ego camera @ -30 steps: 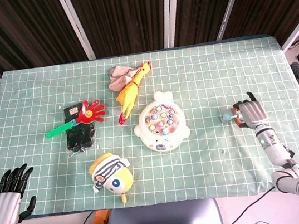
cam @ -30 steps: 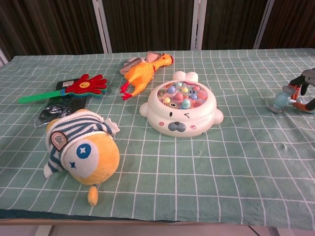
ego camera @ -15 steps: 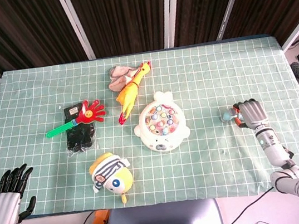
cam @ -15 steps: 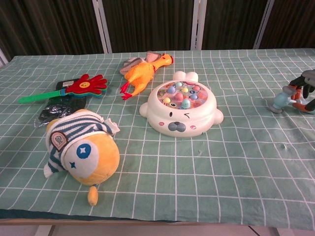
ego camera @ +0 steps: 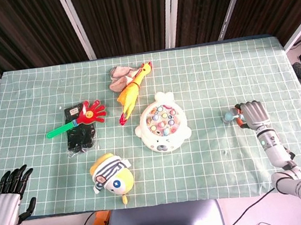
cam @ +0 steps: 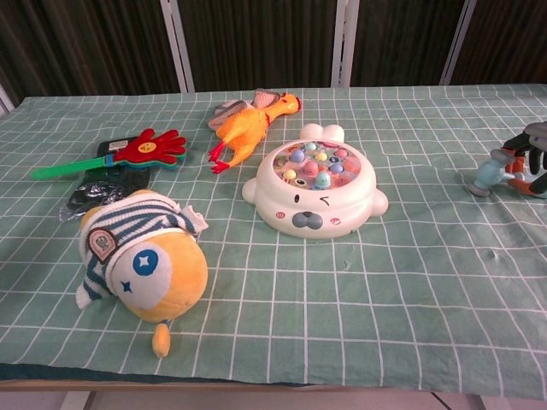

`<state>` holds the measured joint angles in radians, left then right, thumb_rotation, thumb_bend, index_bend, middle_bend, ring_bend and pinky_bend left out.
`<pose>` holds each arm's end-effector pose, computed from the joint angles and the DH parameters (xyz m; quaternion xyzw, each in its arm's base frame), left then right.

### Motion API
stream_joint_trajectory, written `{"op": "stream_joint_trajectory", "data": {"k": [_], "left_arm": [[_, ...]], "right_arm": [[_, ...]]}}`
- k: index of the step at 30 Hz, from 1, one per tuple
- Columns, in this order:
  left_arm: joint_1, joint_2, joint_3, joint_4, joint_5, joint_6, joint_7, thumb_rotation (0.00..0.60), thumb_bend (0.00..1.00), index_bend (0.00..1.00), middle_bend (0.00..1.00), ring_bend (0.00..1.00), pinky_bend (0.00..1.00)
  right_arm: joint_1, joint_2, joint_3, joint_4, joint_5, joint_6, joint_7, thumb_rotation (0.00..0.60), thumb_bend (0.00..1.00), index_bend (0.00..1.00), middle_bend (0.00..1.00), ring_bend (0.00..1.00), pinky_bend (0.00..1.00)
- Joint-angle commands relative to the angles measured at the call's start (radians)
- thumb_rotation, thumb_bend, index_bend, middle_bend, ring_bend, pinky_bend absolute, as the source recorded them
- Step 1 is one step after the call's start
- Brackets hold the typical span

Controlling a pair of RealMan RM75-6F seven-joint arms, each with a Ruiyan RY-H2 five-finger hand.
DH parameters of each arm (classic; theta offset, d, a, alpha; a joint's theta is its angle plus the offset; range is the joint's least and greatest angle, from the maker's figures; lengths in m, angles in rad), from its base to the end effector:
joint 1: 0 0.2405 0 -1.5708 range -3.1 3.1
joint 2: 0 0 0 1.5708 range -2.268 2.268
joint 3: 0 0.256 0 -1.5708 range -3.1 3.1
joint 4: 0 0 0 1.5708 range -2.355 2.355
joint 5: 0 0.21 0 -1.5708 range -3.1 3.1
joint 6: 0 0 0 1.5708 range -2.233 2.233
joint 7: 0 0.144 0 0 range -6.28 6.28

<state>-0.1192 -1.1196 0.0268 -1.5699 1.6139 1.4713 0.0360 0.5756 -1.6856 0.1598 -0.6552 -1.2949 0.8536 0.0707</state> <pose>-0.3058 0.1747 0.1443 -0.6643 -0.3532 -0.3672 0.5469 -0.3457 -0.3780 0.0389 0.6676 -0.3880 0.2516 0.5835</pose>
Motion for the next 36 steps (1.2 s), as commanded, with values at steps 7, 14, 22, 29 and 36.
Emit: {"op": "stream_joint_trajectory", "data": {"k": [7,14,22,29,36], "left_arm": [[0.001,0.002,0.001,0.0,0.002,0.003,-0.006,0.6,0.42,0.0,0.0,0.0,0.02],[0.003,0.004,0.002,0.0,0.004,0.005,-0.012,0.6,0.42,0.0,0.0,0.0,0.02],[0.003,0.009,0.004,-0.003,0.008,0.006,-0.026,0.6,0.42,0.0,0.0,0.0,0.02],[0.005,0.011,0.005,-0.002,0.011,0.01,-0.033,0.6,0.42,0.0,0.0,0.0,0.02],[0.006,0.013,0.006,0.0,0.013,0.014,-0.041,0.6,0.42,0.0,0.0,0.0,0.02]], "right_arm": [[-0.003,-0.014,-0.001,0.018,-0.002,0.002,0.013,0.6,0.6,0.89,0.62,0.55,0.57],[-0.005,-0.029,-0.004,0.042,-0.013,0.015,0.028,0.6,0.61,0.9,0.64,0.56,0.59],[-0.01,-0.047,-0.01,0.076,-0.02,0.017,0.037,0.6,0.61,0.9,0.64,0.57,0.6],[-0.013,-0.067,-0.017,0.11,-0.032,0.024,0.056,0.6,0.61,0.91,0.64,0.57,0.61],[-0.014,-0.083,-0.02,0.141,-0.041,0.026,0.068,0.6,0.61,0.92,0.65,0.58,0.62]]}}
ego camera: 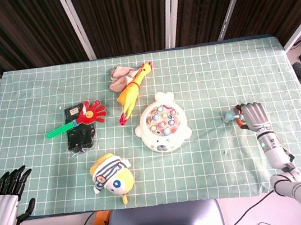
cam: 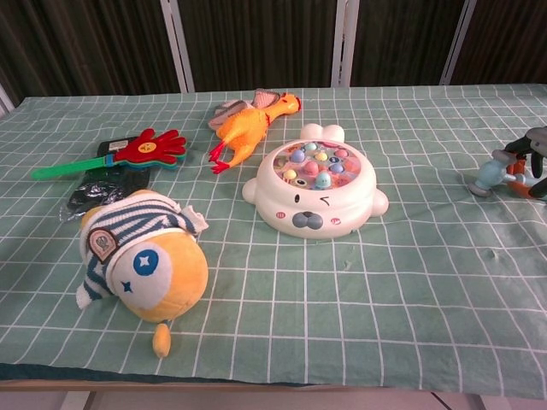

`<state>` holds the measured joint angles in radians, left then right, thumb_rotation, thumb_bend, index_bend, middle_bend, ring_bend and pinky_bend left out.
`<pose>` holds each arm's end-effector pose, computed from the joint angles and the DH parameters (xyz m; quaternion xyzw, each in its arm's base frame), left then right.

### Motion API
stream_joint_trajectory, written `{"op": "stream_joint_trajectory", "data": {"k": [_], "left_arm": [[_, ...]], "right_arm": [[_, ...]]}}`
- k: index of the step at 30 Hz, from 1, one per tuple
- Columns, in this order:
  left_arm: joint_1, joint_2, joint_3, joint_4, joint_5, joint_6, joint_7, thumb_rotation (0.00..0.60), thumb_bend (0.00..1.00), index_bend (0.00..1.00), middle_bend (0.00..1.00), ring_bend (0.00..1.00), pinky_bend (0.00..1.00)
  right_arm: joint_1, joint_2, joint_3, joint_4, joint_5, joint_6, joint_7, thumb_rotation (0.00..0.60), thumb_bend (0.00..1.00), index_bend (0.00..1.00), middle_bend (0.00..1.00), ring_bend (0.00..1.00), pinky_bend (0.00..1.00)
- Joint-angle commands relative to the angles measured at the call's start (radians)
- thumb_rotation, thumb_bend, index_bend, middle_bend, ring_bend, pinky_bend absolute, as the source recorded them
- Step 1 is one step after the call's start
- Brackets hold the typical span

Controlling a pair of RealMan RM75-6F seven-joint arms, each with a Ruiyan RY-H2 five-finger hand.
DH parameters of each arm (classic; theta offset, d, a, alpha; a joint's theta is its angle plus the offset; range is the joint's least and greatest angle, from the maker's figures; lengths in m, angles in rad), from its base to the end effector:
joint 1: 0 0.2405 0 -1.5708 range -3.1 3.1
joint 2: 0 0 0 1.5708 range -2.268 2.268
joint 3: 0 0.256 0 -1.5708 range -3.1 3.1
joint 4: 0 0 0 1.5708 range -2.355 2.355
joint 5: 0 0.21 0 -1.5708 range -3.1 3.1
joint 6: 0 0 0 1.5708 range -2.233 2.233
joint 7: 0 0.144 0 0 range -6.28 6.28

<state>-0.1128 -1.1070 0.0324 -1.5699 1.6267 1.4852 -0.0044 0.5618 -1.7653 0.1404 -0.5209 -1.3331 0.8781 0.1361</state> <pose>-0.3061 0.1715 0.1486 -0.6599 -0.3601 -0.3774 0.5408 -0.3563 -0.3714 0.0287 0.6646 -0.3837 0.2508 0.5901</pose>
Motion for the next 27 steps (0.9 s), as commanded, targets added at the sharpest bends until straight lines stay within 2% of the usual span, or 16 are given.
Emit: {"op": "stream_joint_trajectory", "data": {"k": [1,27], "left_arm": [[0.0,0.0,0.0,0.001,0.001,0.001,-0.001,0.6,0.42,0.0,0.0,0.0,0.02],[0.003,0.001,0.002,0.003,0.007,0.006,-0.007,0.6,0.42,0.0,0.0,0.0,0.02]], "right_arm": [[0.0,-0.005,0.0,0.009,-0.003,0.002,0.004,0.6,0.61,0.92,0.66,0.59,0.62],[0.0,-0.038,-0.002,0.061,-0.021,0.018,0.013,0.6,0.61,0.97,0.69,0.63,0.67]]}}
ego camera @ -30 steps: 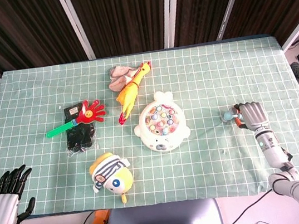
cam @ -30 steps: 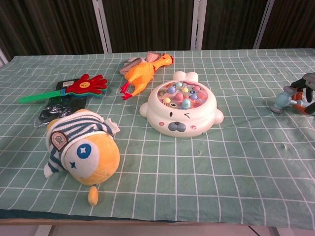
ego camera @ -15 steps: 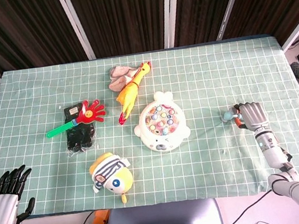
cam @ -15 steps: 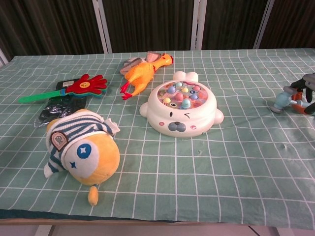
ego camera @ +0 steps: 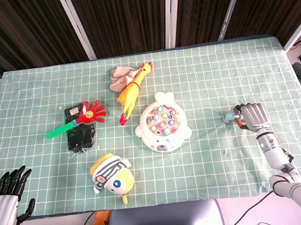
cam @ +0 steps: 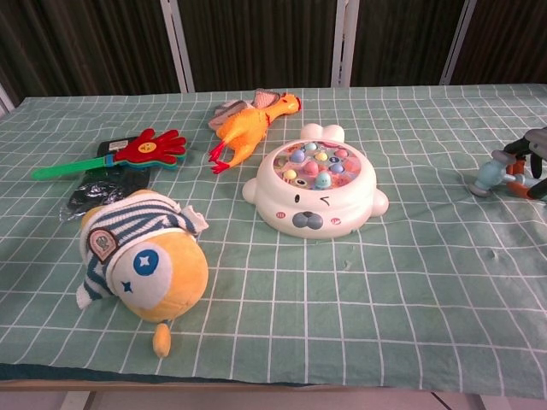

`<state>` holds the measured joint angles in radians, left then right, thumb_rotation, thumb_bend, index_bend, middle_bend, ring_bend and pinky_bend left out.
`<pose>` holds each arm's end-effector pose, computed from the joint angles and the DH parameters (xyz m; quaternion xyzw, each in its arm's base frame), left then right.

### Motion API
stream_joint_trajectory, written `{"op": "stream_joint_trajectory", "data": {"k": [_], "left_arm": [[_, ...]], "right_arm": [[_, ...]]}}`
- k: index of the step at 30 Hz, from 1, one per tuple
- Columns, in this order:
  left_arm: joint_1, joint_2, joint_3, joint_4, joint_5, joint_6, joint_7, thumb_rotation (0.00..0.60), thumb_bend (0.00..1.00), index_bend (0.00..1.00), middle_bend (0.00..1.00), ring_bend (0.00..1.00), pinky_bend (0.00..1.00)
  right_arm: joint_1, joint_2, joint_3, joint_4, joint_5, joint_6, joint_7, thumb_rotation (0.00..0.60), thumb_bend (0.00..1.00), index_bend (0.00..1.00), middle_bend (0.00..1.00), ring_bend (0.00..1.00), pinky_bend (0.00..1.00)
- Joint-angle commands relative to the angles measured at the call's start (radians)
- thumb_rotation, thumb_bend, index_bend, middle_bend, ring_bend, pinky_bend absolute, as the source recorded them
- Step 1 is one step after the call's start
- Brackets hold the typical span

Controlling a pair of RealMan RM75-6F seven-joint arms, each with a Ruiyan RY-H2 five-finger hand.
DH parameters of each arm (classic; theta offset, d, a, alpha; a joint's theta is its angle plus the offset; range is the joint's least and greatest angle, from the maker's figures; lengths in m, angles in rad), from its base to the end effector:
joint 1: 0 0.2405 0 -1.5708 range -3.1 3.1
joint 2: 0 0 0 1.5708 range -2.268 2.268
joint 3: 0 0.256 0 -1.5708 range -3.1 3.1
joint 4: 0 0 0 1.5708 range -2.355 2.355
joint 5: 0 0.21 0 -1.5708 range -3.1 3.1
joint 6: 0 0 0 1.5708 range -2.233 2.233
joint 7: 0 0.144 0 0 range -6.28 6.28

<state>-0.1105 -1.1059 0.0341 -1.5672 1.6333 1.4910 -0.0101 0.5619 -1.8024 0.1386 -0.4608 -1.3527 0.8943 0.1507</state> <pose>-0.3060 0.1704 0.1494 -0.6602 -0.3591 -0.3796 0.5396 -0.3566 -0.3710 0.0246 0.6661 -0.3734 0.2518 0.5945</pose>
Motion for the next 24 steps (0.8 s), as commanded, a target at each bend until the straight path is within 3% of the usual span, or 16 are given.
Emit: {"op": "stream_joint_trajectory", "data": {"k": [1,6,13,19,24], "left_arm": [[0.001,0.001,0.0,0.0,0.001,0.001,-0.002,0.6,0.42,0.0,0.0,0.0,0.02],[0.002,0.002,0.0,0.001,0.002,0.004,-0.007,0.6,0.42,0.0,0.0,0.0,0.02],[0.002,0.001,0.001,0.002,0.006,0.006,-0.007,0.6,0.42,0.0,0.0,0.0,0.02],[0.002,0.001,0.001,0.002,0.01,0.009,-0.008,0.6,0.42,0.0,0.0,0.0,0.02],[0.002,0.002,0.001,0.001,0.013,0.012,-0.011,0.6,0.42,0.0,0.0,0.0,0.02]], "right_arm": [[0.0,0.0,0.001,0.001,-0.002,0.003,-0.001,0.6,0.61,0.97,0.69,0.63,0.67],[0.0,0.012,0.006,-0.014,-0.007,0.033,-0.001,0.6,0.62,0.97,0.69,0.63,0.67],[0.002,0.085,0.019,-0.122,-0.013,0.089,-0.06,0.6,0.62,0.97,0.69,0.63,0.67],[0.018,0.203,0.047,-0.317,0.0,0.106,-0.168,0.6,0.61,0.96,0.69,0.63,0.66],[0.04,0.331,0.077,-0.578,0.012,0.127,-0.337,0.6,0.61,0.96,0.69,0.63,0.65]]}}
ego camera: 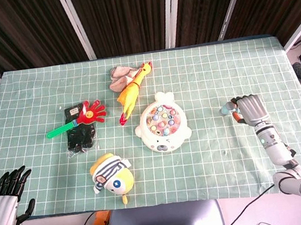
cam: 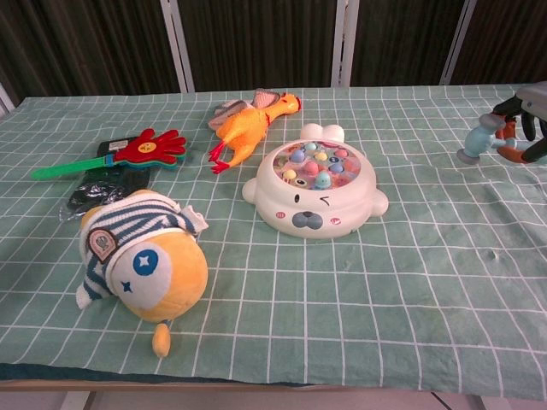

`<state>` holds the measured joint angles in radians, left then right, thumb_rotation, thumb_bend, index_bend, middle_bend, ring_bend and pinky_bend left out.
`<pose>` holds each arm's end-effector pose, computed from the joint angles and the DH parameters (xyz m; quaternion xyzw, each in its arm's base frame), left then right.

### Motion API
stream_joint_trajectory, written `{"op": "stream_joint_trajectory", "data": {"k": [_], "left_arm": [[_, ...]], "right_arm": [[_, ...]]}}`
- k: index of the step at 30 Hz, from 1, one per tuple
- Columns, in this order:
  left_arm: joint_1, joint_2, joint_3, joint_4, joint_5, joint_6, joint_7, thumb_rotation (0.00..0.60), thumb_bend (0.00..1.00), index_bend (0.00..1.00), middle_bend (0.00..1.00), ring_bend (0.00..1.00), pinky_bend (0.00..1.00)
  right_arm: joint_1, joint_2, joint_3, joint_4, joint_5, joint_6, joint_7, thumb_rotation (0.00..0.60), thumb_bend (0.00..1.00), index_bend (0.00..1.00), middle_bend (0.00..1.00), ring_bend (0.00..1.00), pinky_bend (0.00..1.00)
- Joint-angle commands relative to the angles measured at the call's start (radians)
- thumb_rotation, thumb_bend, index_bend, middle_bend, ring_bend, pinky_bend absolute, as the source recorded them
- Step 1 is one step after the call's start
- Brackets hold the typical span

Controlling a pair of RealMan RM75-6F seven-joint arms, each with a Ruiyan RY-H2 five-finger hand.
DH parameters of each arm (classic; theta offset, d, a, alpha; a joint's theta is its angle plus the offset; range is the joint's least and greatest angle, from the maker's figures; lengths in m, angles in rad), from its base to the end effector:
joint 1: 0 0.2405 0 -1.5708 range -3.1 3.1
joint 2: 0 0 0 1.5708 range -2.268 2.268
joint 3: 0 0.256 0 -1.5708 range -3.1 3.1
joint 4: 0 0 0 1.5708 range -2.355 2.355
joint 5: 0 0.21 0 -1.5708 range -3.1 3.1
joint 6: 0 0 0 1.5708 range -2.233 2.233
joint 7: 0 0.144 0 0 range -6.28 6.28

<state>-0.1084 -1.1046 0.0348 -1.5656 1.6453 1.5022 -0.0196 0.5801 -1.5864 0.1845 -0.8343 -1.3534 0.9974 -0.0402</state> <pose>-0.3046 0.1695 0.1505 -0.6600 -0.3567 -0.3861 0.5368 -0.3065 -0.3827 0.0623 0.6882 -0.3044 0.2993 0.5866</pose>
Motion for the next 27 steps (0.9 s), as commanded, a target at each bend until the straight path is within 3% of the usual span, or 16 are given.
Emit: {"op": "stream_joint_trajectory", "data": {"k": [1,5,11,19,27], "left_arm": [[0.0,0.001,0.0,0.0,0.002,0.002,-0.003,0.6,0.42,0.0,0.0,0.0,0.02],[0.002,0.005,0.001,0.001,0.007,0.01,-0.015,0.6,0.42,0.0,0.0,0.0,0.02],[0.007,0.012,0.0,0.006,0.01,0.024,-0.041,0.6,0.42,0.0,0.0,0.0,0.02],[0.01,0.018,-0.001,0.013,0.012,0.035,-0.066,0.6,0.42,0.0,0.0,0.0,0.02],[0.008,0.02,0.0,0.015,0.016,0.032,-0.072,0.6,0.42,0.0,0.0,0.0,0.02]], "right_arm": [[0.025,0.134,0.037,-0.254,0.018,0.027,-0.179,0.6,0.61,0.96,0.69,0.63,0.65],[0.048,0.208,0.07,-0.469,0.071,0.012,-0.314,0.6,0.61,0.96,0.69,0.63,0.65],[0.1,0.233,0.096,-0.642,0.157,-0.013,-0.485,0.6,0.61,0.96,0.69,0.63,0.65],[0.197,0.218,0.08,-0.76,0.291,-0.042,-0.769,0.6,0.61,0.96,0.69,0.63,0.64],[0.315,0.126,0.054,-0.799,0.472,-0.001,-1.034,0.6,0.61,0.96,0.69,0.62,0.63]]}}
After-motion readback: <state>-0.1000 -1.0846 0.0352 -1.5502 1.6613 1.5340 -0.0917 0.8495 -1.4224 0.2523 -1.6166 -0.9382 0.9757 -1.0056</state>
